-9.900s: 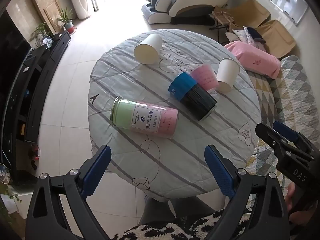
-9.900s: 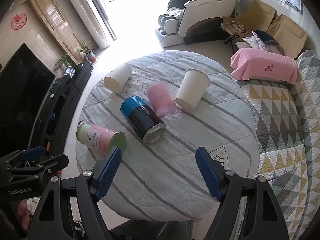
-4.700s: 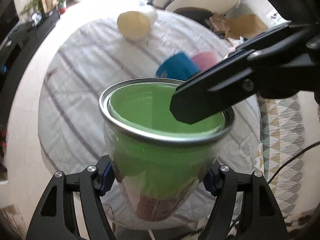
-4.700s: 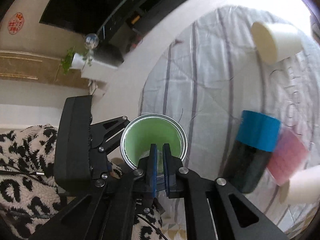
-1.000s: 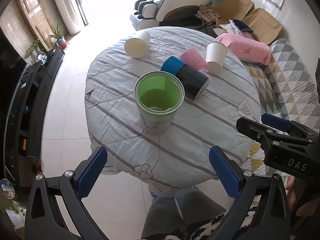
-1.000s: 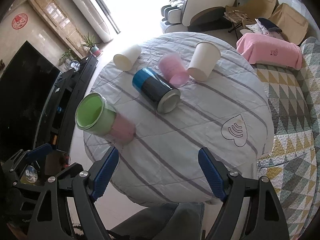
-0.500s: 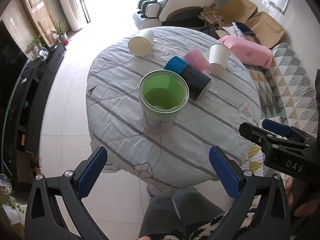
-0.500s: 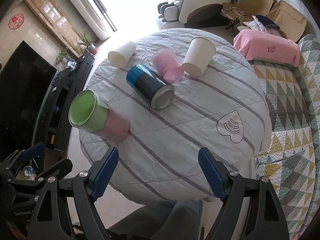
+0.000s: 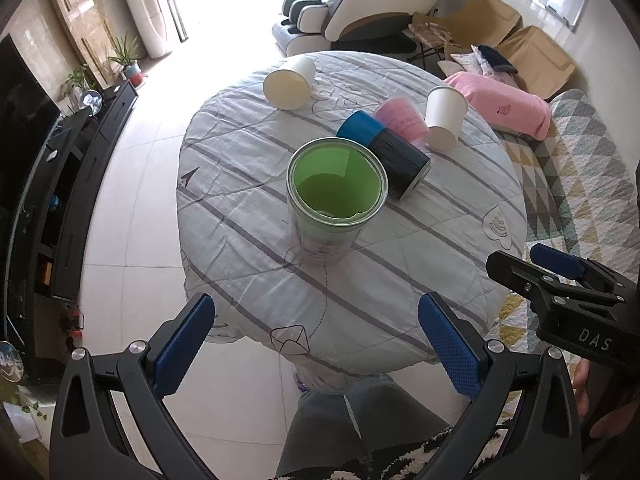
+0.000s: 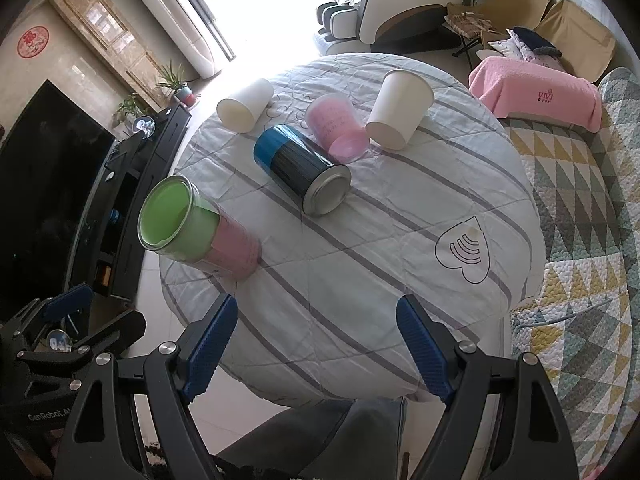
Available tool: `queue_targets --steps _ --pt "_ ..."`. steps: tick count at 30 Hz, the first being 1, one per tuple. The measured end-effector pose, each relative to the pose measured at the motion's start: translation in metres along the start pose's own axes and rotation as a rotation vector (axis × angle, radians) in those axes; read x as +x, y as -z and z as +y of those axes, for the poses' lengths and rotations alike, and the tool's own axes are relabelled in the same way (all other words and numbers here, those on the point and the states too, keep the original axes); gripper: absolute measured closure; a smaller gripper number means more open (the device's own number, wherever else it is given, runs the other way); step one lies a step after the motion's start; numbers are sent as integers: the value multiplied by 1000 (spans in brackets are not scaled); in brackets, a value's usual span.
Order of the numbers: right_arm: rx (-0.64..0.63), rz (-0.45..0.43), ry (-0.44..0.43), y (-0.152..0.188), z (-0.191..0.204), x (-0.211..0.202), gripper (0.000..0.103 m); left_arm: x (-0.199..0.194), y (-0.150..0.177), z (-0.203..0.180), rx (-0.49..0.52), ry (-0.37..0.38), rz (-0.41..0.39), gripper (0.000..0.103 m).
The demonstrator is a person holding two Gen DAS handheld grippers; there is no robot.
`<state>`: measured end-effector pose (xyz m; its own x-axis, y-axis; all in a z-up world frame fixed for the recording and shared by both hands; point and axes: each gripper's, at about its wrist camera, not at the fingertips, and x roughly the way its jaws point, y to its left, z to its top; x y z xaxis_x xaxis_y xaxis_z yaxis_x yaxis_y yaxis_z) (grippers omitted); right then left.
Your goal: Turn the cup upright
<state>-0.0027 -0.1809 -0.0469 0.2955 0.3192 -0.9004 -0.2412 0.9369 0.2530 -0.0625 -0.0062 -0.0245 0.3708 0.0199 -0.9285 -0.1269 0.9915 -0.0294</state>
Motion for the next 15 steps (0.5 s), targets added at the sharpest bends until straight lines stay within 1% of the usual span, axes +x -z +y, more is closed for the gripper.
queue_targets --steps 15 --pt "3 6 -6 1 -5 0 20 0 0 -4 7 -21 0 0"
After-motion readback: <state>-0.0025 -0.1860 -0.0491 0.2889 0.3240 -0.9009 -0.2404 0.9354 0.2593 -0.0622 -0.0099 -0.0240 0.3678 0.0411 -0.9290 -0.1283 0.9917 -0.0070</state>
